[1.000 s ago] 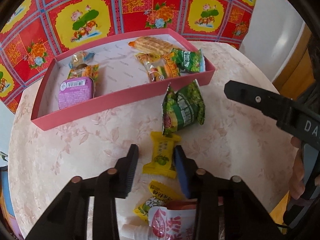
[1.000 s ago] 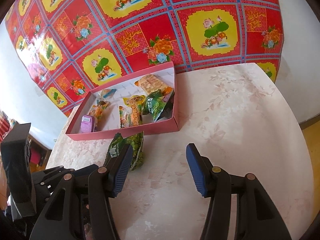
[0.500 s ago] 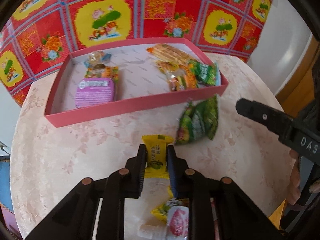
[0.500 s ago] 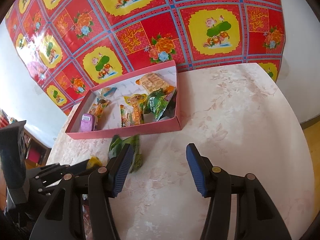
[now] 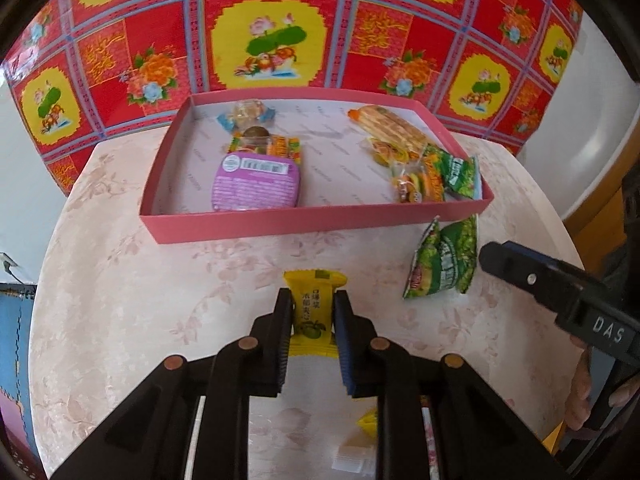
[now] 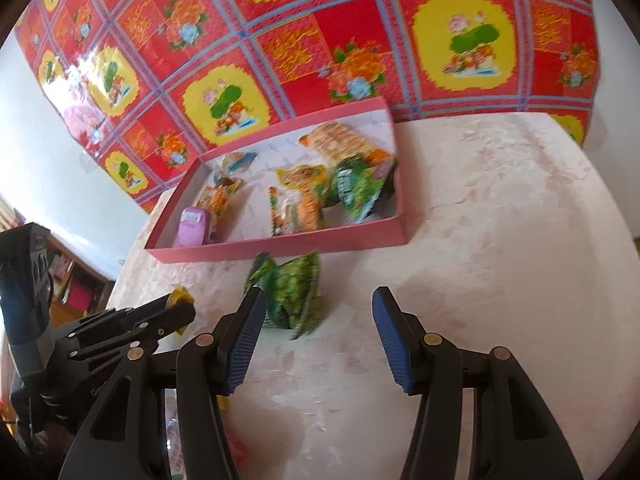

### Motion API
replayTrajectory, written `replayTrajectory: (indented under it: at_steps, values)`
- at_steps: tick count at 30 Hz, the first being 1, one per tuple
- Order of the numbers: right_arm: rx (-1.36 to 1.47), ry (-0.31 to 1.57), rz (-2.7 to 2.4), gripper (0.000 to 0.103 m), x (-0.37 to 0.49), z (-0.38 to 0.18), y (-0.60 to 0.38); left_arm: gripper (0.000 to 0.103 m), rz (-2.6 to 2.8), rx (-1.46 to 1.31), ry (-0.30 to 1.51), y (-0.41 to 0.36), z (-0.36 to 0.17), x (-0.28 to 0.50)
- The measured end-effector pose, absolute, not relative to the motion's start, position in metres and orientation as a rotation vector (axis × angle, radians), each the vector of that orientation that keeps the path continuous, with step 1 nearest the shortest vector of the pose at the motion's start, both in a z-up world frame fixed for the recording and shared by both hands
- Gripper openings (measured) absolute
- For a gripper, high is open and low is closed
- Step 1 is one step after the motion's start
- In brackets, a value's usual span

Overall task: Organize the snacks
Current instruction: 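Grasp the yellow candy pack with the left tool while the right tool grasps the green pea bag, then carry the yellow candy into the box with the left tool while the right tool carries the green bag there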

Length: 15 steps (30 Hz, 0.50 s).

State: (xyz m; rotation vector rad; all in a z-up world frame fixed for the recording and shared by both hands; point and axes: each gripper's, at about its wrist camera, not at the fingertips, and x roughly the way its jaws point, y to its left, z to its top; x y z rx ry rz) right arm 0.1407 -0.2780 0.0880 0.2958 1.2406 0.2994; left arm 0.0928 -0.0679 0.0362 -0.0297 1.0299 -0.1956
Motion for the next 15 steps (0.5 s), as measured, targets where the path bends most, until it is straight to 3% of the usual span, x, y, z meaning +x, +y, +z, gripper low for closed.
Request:
replayTrajectory:
  at_steps: [13, 15]
  values:
    - [0.217, 1.266, 0.324, 0.064, 0.150, 0.074, -0.249, 0.021, -0.183, -0.067, 1.027, -0.051, 0.036, 0.093]
    - [0.211, 1.270, 0.327, 0.057, 0.150, 0.072, -0.247, 0.021, -0.182, -0.070, 1.025, -0.049, 0.037, 0.093]
